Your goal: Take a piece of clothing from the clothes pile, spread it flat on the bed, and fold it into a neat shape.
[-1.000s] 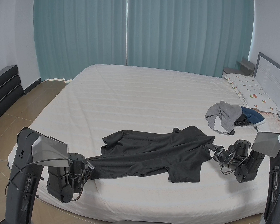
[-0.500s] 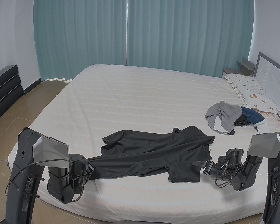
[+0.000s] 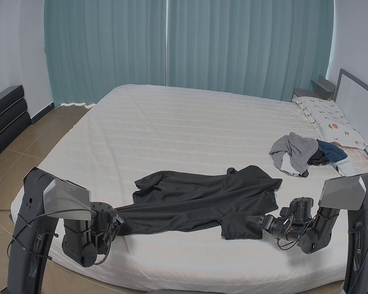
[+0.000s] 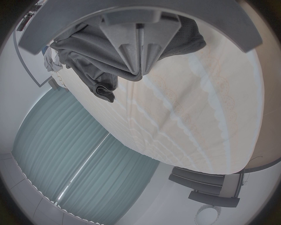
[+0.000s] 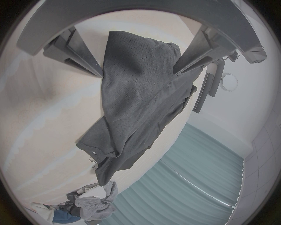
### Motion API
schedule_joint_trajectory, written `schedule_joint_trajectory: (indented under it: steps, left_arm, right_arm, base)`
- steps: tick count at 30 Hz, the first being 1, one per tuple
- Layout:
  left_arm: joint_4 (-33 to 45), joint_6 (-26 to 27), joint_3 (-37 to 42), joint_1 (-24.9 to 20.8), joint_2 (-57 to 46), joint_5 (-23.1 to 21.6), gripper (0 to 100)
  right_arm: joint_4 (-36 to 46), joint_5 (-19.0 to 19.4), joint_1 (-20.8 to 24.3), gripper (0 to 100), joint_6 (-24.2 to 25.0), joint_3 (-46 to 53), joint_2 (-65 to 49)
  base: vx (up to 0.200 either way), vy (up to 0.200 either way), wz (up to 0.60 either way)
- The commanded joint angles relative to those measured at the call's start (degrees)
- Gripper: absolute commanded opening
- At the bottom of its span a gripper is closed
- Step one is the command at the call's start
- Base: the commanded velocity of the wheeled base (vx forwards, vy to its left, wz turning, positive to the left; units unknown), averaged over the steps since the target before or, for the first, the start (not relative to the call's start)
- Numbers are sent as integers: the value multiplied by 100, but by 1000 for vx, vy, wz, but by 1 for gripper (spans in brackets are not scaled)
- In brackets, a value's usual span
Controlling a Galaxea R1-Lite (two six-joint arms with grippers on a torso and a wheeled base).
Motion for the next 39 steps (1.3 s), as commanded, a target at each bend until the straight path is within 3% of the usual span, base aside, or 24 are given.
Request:
schedule_joint_trajectory:
  steps: [1,12,13,23,33,39]
  left_arm:
    - [-3,-4,-1,5,5,1,0]
    - [-3,-22,-1,14,-12,1,0]
    - [-3,-30,-1,14,-12,1,0]
    - [-3,-48,79,22,-65,1,0]
    - [-513,40,817,-118,-373,-16,0]
    - [-513,207,1116,-118,-443,-34,0]
  right_arm:
    - [7,-19,41,100,-61,-2,51]
    - [270,-142,85,100,-386,33,33]
    - [314,-150,85,0,-439,16,24]
    - [288,-247,6,0,-456,262,-134]
    - [472,-221,-451,0,-509,1193,-1101]
    - [525,-115,-864,0,-1036,1949,-1637]
  base:
    - [0,0,0]
    - [0,0,0]
    - [0,0,0]
    - [0,0,0]
    - [0,0,0]
    - [0,0,0]
